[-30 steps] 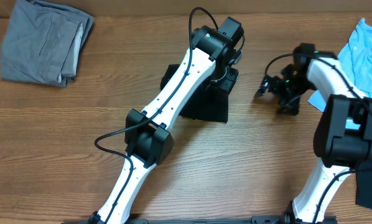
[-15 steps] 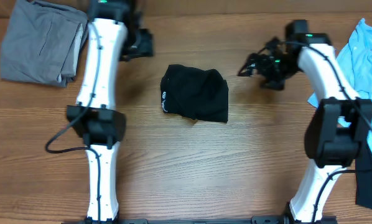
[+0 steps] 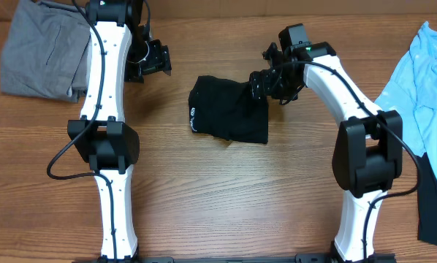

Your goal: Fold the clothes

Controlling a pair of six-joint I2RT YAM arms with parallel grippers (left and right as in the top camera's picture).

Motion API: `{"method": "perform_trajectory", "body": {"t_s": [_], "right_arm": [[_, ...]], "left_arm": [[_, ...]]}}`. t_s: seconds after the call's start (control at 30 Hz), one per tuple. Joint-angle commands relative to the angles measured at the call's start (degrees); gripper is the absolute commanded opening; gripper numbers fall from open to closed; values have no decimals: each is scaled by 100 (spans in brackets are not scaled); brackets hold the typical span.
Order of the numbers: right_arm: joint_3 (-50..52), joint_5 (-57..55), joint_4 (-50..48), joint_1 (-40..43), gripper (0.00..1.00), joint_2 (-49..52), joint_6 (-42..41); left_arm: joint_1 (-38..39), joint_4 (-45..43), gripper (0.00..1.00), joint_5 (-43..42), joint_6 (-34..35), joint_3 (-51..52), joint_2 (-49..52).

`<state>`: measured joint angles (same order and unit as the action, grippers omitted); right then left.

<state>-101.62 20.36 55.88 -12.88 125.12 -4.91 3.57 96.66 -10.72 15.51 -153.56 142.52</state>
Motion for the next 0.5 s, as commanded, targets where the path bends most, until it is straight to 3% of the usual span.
{"method": "perform_trajectory", "body": {"t_s": [0.0, 0.07, 0.27, 0.4, 0.47], "right_arm": [[-120, -120, -50, -17, 50, 219, 42], [-118, -275, -52, -17, 30, 243, 15], [-369, -1200, 286, 20, 8, 164, -151], [-756, -1825, 769, 87, 5, 162, -151], [-800, -2138, 890, 120, 12, 162, -151]], "left_arm": [[31, 15, 78, -72, -144, 13, -127], [31, 15, 78, -72, -144, 13, -127], [31, 15, 80, -72, -160, 13, -127], [35, 13, 82, -72, -160, 13, -127], [44, 15, 82, -72, -160, 13, -127]]}}
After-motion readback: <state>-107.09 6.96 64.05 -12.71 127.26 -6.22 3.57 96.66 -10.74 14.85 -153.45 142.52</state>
